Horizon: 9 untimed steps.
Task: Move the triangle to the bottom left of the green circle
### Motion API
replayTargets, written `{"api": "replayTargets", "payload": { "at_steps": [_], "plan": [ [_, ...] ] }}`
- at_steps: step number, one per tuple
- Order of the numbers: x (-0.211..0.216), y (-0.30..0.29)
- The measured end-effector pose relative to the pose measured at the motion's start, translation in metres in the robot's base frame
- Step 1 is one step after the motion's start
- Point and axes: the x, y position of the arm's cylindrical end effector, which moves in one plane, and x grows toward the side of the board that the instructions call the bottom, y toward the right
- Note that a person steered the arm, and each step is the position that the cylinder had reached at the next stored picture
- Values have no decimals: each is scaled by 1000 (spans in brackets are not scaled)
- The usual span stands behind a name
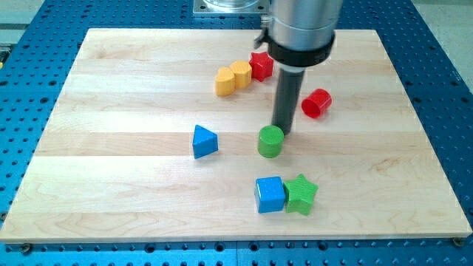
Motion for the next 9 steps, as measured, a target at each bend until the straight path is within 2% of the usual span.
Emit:
{"api": "replayTargets", "payload": {
  "at_steps": [1, 2, 3, 4, 5, 6, 7, 8, 9],
  "plan": [
    [60, -13],
    [62, 45],
    [73, 139],
    [27, 159],
    [-13, 152],
    [-37, 93],
    [-61, 73],
    [-41, 68],
    [-43, 52]
  ]
}}
